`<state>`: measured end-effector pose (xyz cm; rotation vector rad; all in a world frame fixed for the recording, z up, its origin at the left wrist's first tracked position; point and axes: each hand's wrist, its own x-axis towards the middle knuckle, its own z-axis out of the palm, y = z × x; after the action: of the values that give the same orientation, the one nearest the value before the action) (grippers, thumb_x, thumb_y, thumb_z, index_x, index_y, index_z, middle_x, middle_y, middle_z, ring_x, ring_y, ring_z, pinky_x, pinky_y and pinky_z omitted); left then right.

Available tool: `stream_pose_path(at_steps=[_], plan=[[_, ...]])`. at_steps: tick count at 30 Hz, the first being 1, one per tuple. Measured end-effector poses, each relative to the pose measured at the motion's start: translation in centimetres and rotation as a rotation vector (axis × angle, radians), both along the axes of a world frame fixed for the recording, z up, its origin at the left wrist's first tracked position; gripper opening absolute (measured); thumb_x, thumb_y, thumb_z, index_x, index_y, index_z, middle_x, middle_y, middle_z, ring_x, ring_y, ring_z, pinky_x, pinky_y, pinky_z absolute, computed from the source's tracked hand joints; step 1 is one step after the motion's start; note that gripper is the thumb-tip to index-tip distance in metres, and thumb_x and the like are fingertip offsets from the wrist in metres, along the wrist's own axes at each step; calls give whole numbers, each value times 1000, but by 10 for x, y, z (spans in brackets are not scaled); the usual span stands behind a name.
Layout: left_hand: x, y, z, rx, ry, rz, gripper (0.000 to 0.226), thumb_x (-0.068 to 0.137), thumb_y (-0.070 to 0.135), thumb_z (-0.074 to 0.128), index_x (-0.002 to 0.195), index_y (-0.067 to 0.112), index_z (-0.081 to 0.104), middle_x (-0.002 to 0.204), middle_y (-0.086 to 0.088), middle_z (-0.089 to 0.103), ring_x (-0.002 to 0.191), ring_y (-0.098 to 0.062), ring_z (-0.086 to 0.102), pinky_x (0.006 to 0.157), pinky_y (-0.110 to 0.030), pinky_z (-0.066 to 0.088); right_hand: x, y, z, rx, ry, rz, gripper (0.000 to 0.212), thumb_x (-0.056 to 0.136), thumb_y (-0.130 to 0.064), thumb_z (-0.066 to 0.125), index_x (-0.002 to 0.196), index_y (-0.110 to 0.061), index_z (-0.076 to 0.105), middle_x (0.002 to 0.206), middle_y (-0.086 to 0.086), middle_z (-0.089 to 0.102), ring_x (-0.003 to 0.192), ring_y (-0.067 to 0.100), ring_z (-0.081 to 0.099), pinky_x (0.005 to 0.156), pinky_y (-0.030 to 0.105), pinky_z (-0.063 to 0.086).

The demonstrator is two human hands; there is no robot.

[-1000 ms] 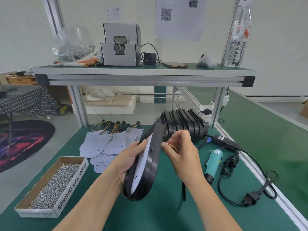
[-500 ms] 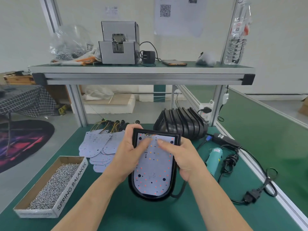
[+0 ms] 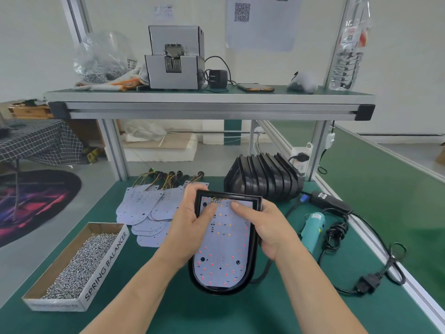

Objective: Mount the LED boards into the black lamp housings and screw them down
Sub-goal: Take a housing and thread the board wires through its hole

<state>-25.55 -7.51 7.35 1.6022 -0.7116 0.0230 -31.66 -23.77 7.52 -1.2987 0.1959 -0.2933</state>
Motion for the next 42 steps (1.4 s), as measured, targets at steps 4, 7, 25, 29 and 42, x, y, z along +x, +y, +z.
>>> stream_pose_path(at_steps=[4, 7, 25, 29, 42], plan=[[4, -3, -12, 0, 29, 11, 26, 100, 13, 55, 108, 38, 49, 91, 2, 66, 87, -37, 61, 79, -57, 54, 6, 3, -8, -54, -14, -86, 20, 88, 2, 71, 106, 9, 69, 105, 23, 74, 90, 28, 71, 87, 41, 58], [10, -4, -23, 14, 70, 23, 23, 100, 16, 55, 110, 36, 50, 93, -7, 66, 83, -41, 59, 77, -60, 51, 13, 5, -18, -50, 14, -122, 17, 88, 2, 71, 104, 9, 70, 104, 23, 75, 89, 29, 71, 86, 42, 58], [85, 48, -37, 686, 55, 569, 22, 94, 8, 52, 92, 9, 73, 80, -1, 64, 70, -19, 58, 61, -27, 45, 23, 3, -80, 11, 358, -159, 14, 95, -3, 65, 108, 3, 69, 103, 18, 76, 73, 23, 72, 57, 27, 55], [111, 107, -31, 974, 103, 744, 28, 87, -6, 51, 98, 6, 74, 106, -12, 71, 99, -33, 65, 86, -42, 56, 24, 2, -82, -5, 375, -163, 15, 96, -6, 65, 109, 0, 69, 105, 16, 76, 90, 30, 73, 74, 36, 58], [132, 173, -59, 1253, 114, 548, 30, 85, 17, 66, 111, 29, 75, 117, 8, 71, 101, -18, 65, 87, -29, 53, 34, 0, -91, -61, 412, -187, 6, 92, -12, 71, 97, -8, 71, 82, 5, 77, 65, 21, 71, 55, 27, 50]])
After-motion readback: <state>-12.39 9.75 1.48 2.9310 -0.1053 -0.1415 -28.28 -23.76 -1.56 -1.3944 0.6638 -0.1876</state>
